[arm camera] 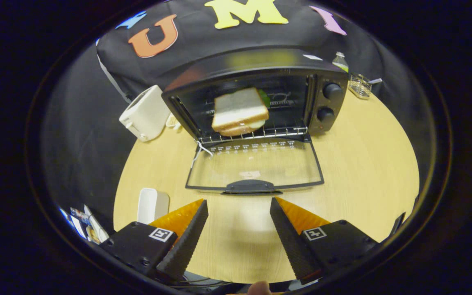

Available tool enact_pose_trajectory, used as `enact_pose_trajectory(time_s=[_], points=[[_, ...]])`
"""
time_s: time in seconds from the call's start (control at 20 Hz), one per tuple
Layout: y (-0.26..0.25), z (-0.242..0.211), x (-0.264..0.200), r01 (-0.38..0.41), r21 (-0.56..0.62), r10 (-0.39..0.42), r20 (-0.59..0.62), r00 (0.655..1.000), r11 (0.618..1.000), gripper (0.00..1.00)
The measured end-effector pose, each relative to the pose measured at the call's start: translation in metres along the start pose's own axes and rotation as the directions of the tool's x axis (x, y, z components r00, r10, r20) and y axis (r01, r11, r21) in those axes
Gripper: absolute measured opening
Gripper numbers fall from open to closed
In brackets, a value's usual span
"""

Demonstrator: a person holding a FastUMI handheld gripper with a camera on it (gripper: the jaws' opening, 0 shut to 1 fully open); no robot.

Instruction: Open the toaster oven, put the food inside, and close the toaster oven door.

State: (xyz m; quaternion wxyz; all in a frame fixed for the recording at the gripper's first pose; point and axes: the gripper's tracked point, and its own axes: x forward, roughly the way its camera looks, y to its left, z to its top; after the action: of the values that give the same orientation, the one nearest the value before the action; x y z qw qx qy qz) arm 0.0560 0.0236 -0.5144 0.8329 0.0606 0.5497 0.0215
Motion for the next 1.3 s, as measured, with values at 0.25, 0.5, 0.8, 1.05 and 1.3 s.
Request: enact_pose_trajectory(time_s=[0.25,0.5,0.8,1.05,1.3], points=[[-0.014,-0.022,0.037,0.044,0.009,-0.043,-0.062,0.997,0.999,1.00],[-0.030,-0.023,0.061,0.092,0.029,-0.090,-0.048,0.995,0.995,1.00],[-0.036,-0.015,0.073,0.127,-0.018,-0.127,0.021,0.992,0.992,0.99],[-0.034,-0.012,0.070,0.115,-0.030,-0.114,0.041,0.993,0.993,1.00],[-0.023,0.006,0.034,0.102,-0.031,-0.099,0.103,0.990,0.994,1.00]])
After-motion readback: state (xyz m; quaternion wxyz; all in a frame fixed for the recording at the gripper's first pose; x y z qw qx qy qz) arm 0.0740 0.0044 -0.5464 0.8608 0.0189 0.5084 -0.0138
